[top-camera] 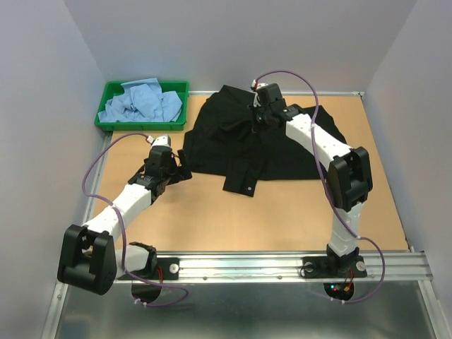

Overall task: Fold and stack the long sleeve shirts
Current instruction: Fold the shirt

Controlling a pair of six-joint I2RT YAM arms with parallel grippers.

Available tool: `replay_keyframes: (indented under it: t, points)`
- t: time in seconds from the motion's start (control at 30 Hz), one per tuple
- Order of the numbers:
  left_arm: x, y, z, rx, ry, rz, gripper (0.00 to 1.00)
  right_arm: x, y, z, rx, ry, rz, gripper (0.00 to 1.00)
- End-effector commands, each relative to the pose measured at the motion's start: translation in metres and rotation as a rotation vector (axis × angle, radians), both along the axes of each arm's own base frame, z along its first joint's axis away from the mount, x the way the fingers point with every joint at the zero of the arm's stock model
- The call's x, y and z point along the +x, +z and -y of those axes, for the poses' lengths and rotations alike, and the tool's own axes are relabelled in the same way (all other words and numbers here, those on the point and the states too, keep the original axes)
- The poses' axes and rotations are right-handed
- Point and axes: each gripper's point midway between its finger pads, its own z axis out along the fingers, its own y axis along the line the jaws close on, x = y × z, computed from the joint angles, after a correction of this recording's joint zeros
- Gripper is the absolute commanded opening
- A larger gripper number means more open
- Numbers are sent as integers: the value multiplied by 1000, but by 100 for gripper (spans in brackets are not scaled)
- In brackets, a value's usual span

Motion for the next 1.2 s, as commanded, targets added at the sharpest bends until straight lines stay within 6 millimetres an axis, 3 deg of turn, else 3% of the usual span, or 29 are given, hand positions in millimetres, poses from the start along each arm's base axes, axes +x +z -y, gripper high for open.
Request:
replay_keyframes:
  t: [0.0,0.1,0.13,0.23,0.27,0.4,0.5,0.57,0.93,1.17]
  points:
    - [8,11,9,-56,-6,29,98,-13,23,-23,116,112,2,4]
    - [13,20,10,-64,0,50,98,-42,31,-35,187,227,-38,1]
    - [14,22,9,-60,3,57,98,-52,44,-37,215,266,-25,1]
    - [20,37,5,-52,20,105,98,-85,46,-42,275,369,-78,1]
    - [21,42,4,-49,25,122,98,-97,58,-42,295,397,-68,0]
    - [26,61,-1,-42,35,194,97,-147,58,-45,382,516,-158,1]
    - [28,69,1,-53,21,220,97,-172,61,-47,393,564,-177,0]
    - [28,72,3,-52,3,231,97,-188,53,-47,391,582,-219,1]
    - [42,92,12,-68,-48,290,96,-250,39,-45,326,691,-372,1]
    - [53,97,23,-95,-83,295,96,-259,42,-28,250,679,-363,1]
